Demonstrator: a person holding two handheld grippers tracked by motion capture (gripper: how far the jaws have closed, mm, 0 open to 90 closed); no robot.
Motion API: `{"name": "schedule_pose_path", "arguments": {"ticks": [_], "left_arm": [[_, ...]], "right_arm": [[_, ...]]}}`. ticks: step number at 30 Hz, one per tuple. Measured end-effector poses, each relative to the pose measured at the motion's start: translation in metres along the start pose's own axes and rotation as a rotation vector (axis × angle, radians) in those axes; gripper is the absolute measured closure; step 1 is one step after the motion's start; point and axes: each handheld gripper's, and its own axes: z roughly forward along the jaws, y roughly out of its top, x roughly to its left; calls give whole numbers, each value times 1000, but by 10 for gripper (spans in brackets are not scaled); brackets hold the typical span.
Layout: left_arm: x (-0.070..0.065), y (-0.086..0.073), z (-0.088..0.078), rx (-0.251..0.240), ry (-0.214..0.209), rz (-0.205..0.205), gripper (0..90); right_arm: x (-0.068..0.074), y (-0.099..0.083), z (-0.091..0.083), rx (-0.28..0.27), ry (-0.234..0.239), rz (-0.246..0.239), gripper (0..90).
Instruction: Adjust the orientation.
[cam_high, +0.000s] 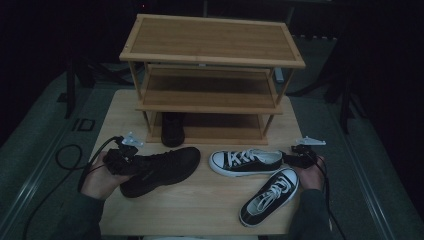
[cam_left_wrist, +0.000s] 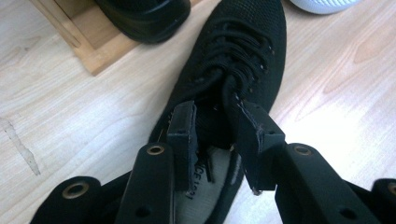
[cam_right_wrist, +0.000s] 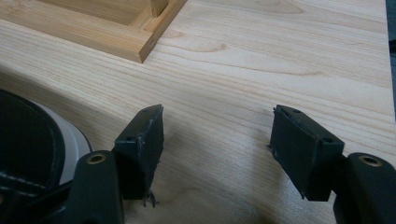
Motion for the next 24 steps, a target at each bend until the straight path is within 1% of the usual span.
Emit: {"name": "schedule_pose_path", "arguments": {"ticks": [3,5,7,12,13,15,17,18,22,24], "left_arm": [[-1,-4,2,21,-1,2,685],[-2,-7,3,26,-3,0,690],[-2,-10,5,38,-1,10,707],[-4,-16,12,71,-6,17,744],[-5,-17,13,78,-2,20,752],[-5,-17,13,83,-3,26,781],[-6,-16,14,96,-4,41,836],[-8,-15,14,101,3,49,859],[-11,-12,14,121,23,69,871],[-12,-11,13,122,15,71,872]], "right_arm": [[0,0,0,0,0,0,347],[0,0,0,0,0,0,347],[0,0,0,0,0,0,347],[0,0,0,1,-1,0,348],[0,0,0,1,-1,0,348],[0,0,0,1,-1,0,348],[0,0,0,1,-1,0,348],[0,0,0,1,-1,0,347],[0,0,0,0,-1,0,347],[0,0,0,0,-1,0,347]]}}
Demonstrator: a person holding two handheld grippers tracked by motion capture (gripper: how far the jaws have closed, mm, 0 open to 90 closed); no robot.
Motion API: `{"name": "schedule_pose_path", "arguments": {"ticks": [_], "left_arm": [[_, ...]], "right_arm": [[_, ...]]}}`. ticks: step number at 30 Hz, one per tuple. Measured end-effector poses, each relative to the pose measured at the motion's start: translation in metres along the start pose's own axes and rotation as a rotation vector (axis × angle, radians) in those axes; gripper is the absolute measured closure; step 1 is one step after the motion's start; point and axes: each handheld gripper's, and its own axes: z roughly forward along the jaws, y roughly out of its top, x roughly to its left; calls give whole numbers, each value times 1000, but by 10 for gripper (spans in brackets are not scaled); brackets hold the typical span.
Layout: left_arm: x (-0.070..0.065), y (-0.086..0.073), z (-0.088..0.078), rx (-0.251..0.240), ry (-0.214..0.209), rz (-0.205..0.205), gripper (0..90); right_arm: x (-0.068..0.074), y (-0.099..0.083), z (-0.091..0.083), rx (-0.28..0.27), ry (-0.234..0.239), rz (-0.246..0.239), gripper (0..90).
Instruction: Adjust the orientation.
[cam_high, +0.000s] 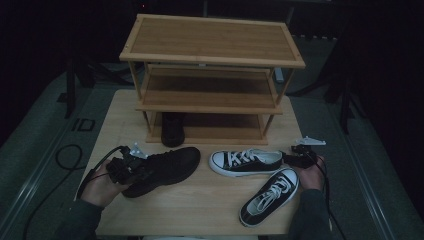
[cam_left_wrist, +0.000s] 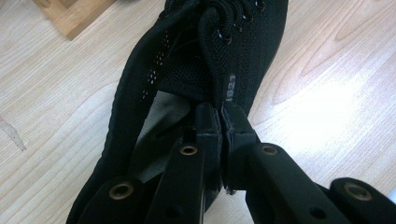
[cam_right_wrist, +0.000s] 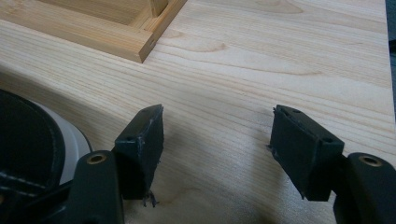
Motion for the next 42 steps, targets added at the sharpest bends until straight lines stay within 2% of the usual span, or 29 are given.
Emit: {"name": "schedule_pose_path", "arguments": {"ticks": [4,12,19,23,24,25,27,32,38,42], "left_arm": [[-5,5,1,5,-28,26,873],[-23,24,6,13,-73,106,874],[-36,42,14,-13,-112,137,874],[-43,55,21,-27,-145,136,873],[-43,55,21,-27,-145,136,872],[-47,62,26,-24,-138,135,872],[-49,66,27,-30,-163,131,873],[-58,77,32,-32,-179,123,872],[-60,78,33,-33,-175,114,861],[-56,76,28,-54,-178,104,778]], "right_arm": [[0,0,0,0,0,0,347],[0,0,0,0,0,0,347],[0,0,0,0,0,0,347],[0,0,0,0,0,0,347],[0,0,0,0,0,0,347],[0,0,0,0,0,0,347],[0,0,0,0,1,0,347],[0,0,0,0,1,1,347],[0,0,0,0,1,0,346],[0,0,0,0,1,0,347]]}}
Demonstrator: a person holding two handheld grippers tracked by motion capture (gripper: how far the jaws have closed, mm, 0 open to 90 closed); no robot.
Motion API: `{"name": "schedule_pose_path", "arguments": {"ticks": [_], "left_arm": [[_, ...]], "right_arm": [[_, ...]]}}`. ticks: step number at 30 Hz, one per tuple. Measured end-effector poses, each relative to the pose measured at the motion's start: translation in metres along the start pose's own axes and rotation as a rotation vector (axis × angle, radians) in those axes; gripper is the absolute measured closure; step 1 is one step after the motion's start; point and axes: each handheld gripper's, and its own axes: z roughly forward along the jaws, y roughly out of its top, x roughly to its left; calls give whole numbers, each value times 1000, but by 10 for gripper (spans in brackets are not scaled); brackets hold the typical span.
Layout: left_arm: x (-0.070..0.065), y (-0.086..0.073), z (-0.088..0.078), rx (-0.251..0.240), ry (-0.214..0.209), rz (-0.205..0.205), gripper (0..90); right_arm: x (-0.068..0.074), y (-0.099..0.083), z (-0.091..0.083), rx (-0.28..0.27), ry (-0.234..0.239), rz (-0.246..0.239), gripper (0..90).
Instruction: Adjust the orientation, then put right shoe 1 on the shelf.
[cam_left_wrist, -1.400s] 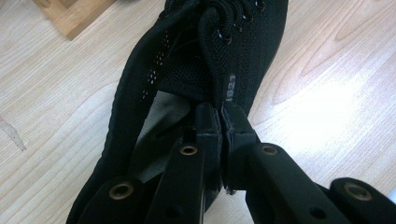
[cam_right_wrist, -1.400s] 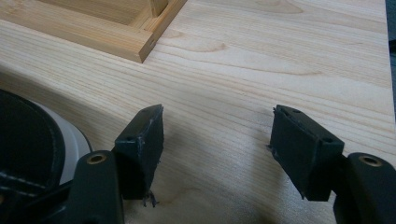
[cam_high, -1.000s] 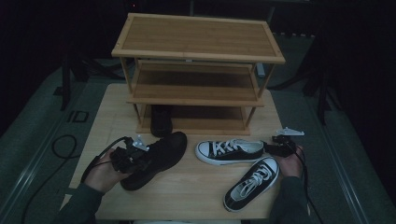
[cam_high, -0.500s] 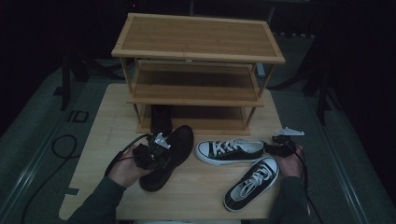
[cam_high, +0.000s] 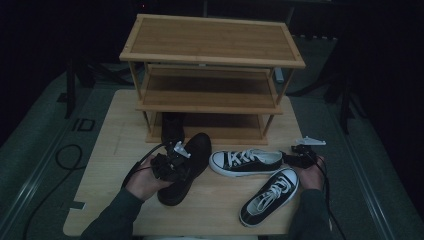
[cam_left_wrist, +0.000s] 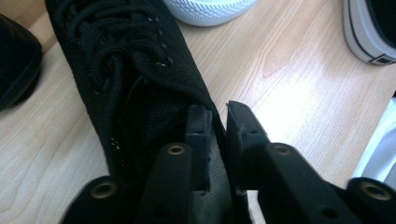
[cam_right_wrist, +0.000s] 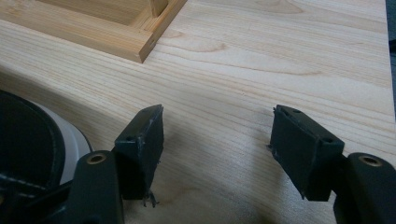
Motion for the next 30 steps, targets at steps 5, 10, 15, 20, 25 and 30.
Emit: {"name": "schedule_pose_path", "arguments": {"ticks": [5,10,15,20,25,30], "left_arm": [[6,-1,-19,-58,19,-21,687],[18,-6,-35,-104,61,-63,627],[29,-14,-35,-81,107,-103,599],[38,-21,-28,-37,96,-124,579],[39,-20,-17,18,78,-122,567],[42,-18,-8,60,70,-124,571]], "right_arm": [[0,0,0,-1,-4,3,351],[1,0,0,-1,-7,6,352],[1,0,0,-2,-7,7,352],[1,0,0,-2,-7,7,352],[0,0,0,-1,-6,8,351],[0,0,0,-1,-5,9,351]]}}
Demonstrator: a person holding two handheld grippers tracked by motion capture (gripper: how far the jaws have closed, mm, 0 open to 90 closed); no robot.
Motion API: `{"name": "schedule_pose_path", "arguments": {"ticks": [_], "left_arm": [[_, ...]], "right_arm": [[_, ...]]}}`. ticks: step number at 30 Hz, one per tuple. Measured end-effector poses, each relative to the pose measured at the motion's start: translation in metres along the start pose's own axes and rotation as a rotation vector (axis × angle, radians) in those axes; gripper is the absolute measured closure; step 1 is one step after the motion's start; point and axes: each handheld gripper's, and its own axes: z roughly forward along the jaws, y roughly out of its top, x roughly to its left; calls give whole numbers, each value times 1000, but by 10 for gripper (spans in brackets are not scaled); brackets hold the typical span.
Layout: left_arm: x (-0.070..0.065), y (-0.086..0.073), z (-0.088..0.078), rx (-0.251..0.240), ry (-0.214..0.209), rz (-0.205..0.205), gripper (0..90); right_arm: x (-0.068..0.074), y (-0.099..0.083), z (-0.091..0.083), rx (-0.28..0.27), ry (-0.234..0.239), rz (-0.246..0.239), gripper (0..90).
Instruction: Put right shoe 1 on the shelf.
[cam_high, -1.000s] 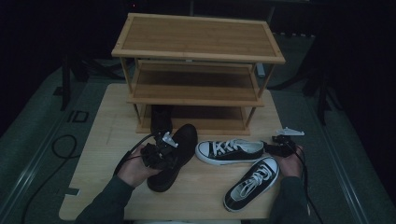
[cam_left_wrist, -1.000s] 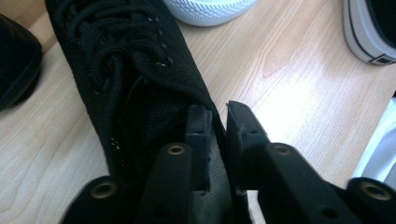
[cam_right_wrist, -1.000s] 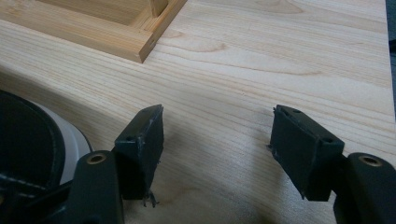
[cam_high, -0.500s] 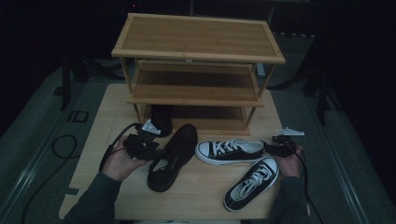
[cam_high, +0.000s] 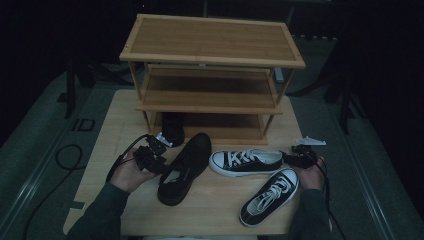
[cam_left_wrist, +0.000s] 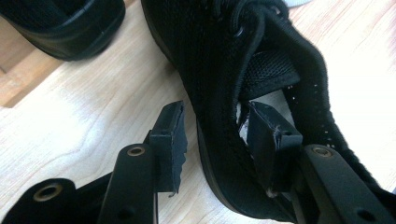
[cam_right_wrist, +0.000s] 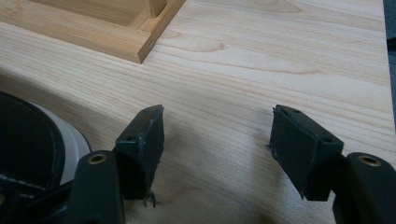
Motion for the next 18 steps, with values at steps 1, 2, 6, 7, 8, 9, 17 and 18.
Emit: {"name": "schedule_pose_path", "arguments": {"ticks": [1,2,6,7,8,9,17,18], "left_arm": [[1,0,1,6,-9,0,571],[1,0,3,10,-17,1,571],[2,0,9,34,-46,11,569],[2,0,11,37,-47,11,569],[2,0,12,42,-48,10,568],[2,0,13,46,-52,9,569],[2,5,19,46,-53,-2,581],[2,6,20,50,-54,-3,584]], "right_arm": [[0,0,0,0,0,0,351],[0,0,0,0,0,0,350],[0,0,0,0,0,0,351],[0,0,0,0,0,0,351],[0,0,0,0,0,0,351],[0,0,0,0,0,0,351],[0,0,0,0,0,-1,350],[0,0,0,0,0,-1,350]]}}
